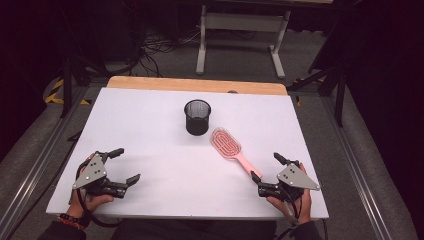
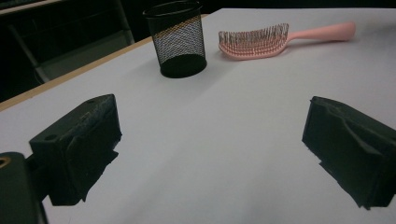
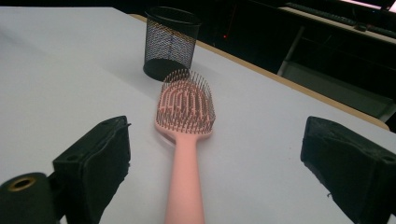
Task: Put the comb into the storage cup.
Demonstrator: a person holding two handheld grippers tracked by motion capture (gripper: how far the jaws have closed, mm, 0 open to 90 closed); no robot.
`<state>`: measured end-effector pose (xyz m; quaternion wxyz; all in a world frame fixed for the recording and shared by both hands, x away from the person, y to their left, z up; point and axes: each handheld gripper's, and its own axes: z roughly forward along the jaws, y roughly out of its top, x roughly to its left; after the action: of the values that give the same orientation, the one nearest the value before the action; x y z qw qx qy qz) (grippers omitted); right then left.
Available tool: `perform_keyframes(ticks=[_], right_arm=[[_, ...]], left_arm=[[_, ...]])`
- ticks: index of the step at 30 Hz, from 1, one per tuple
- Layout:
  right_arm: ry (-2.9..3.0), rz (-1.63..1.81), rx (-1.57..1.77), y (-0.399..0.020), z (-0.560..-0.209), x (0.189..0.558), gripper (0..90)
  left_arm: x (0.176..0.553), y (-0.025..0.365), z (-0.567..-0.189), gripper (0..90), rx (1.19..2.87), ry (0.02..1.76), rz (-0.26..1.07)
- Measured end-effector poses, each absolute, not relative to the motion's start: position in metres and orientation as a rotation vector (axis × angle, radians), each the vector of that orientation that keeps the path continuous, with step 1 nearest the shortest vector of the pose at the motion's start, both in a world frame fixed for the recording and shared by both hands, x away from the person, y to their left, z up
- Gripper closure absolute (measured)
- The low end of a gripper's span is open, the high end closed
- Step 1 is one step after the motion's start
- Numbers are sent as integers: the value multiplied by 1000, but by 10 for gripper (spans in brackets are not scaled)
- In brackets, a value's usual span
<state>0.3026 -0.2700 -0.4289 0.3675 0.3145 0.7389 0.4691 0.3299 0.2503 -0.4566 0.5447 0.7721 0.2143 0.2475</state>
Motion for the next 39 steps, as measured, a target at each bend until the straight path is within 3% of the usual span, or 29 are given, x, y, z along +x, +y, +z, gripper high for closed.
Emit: perform_keyframes(ticks=[14,21,32,39], right_arm=[[2106,1087,924,-260,-419,330,113],[2329,950,1038,-247,-405,366,82],[2597,709,1199,-219,-421,417,96],[2630,586,1223,-206,-428,433,247]], left_arm=[[329,250,-460,51,1865,503,575],[330,251,-461,49,1873,514,567],[332,250,-465,49,1891,530,550],[331,251,-465,52,1893,539,546]])
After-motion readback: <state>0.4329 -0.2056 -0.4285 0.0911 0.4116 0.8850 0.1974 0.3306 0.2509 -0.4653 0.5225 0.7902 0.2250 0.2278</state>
